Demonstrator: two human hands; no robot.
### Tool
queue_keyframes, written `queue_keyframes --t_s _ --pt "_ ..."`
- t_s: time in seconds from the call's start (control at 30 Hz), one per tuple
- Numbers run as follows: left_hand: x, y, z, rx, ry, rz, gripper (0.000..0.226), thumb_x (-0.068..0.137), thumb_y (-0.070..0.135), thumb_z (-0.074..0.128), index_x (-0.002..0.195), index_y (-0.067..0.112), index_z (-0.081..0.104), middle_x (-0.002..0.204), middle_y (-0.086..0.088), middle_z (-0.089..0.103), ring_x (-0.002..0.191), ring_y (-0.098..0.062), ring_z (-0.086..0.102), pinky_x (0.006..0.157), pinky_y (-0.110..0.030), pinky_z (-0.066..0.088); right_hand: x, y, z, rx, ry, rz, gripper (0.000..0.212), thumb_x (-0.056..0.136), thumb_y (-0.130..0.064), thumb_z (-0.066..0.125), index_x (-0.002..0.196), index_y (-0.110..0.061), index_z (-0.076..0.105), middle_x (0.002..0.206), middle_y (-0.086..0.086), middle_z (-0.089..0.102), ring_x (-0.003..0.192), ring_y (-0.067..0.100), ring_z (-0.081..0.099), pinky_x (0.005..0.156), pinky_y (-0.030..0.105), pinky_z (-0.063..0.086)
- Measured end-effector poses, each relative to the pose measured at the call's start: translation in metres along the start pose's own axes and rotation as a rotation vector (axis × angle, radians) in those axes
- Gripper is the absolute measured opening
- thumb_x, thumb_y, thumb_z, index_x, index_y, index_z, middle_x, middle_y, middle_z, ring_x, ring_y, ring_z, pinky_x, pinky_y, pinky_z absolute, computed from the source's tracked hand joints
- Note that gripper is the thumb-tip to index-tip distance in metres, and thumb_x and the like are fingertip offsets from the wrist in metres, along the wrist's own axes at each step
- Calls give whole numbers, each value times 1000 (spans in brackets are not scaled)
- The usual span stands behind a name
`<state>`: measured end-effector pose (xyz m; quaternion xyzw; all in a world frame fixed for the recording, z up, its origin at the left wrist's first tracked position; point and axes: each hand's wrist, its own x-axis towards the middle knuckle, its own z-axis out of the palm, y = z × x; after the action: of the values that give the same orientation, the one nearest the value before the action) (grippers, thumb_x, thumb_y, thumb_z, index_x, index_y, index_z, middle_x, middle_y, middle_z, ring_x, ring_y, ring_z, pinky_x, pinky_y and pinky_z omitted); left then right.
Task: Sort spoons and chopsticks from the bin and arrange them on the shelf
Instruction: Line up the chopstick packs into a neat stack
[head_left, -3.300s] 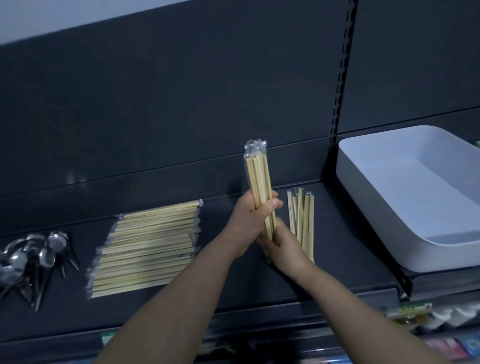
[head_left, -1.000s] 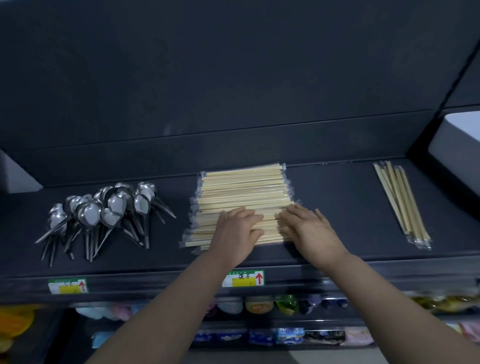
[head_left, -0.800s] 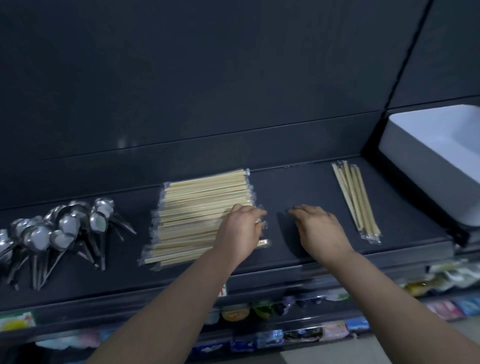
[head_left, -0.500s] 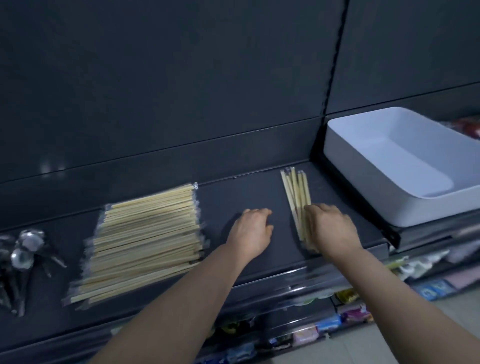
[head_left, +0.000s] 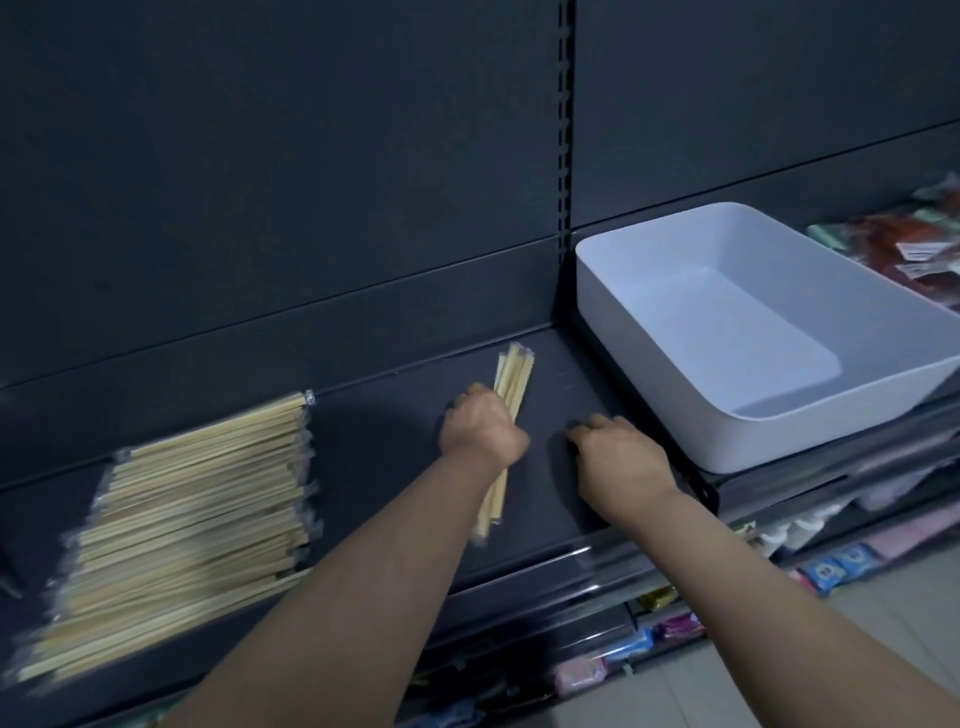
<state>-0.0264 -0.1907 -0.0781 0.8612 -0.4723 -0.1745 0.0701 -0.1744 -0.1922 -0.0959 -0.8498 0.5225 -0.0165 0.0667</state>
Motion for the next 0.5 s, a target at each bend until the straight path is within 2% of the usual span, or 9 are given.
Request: queue_keyframes --t_s 0.07,0.13,0.2,0.27,0.33,0.37,0.43,0.47,0.5 --pt "2 -7 -11 98 -68 -15 41 80 22 65 118 11 55 110 -5 60 106 -26 61 74 -29 47 3 -2 0 -7 4 2 30 90 -11 49 118 -15 60 118 2 52 110 23 49 72 27 43" --pt "0 -14 -17 192 -97 10 30 82 20 61 112 14 58 102 -3 59 102 -24 61 71 -28 46 4 -6 -1 -30 -4 5 28 91 -13 50 117 -15 60 119 3 51 110 22 48 70 26 40" --pt "-1 -22 -17 156 -100 13 24 85 20 58 108 14 57 102 -4 58 101 -25 61 71 -28 45 4 -8 -2 -44 -22 2 28 91 -15 51 118 -15 59 121 3 50 112 22 48 70 27 39" --pt "1 -31 -17 -23 -24 36 19 89 22 57 104 10 59 104 -8 61 98 -29 61 71 -30 45 6 -10 -4 15 -31 -11 28 93 -20 50 119 -17 59 121 3 51 115 23 48 75 28 42" --pt "2 -35 -23 -349 125 145 15 89 22 59 97 10 61 98 -11 65 91 -30 63 73 -35 48 10 -14 -6 232 -62 -52 35 95 -31 53 128 -21 55 125 2 54 121 23 49 89 30 46" --pt "1 -36 -29 -555 166 220 10 87 20 61 93 12 62 90 -9 65 84 -27 63 74 -38 49 11 -19 -7 396 -107 -85 46 93 -37 58 135 -22 50 130 0 53 124 20 49 97 31 44" --pt "-10 -32 -43 -884 120 341 6 86 13 65 91 15 62 81 -5 62 76 -19 60 77 -40 52 11 -35 -9 794 -191 -147 66 84 -40 70 141 -22 43 133 -6 54 124 12 51 103 29 42" --pt "-16 -30 -49 -990 78 385 8 86 10 66 93 12 63 82 -6 62 78 -18 59 78 -38 52 11 -43 -8 950 -186 -162 67 80 -37 75 138 -23 45 127 -9 59 118 8 55 99 27 45" --pt "-22 -29 -53 -1059 44 418 11 85 9 67 95 10 63 84 -7 62 80 -17 60 79 -34 52 11 -50 -7 1052 -156 -163 60 79 -33 76 132 -24 50 118 -10 63 109 5 59 93 26 48"
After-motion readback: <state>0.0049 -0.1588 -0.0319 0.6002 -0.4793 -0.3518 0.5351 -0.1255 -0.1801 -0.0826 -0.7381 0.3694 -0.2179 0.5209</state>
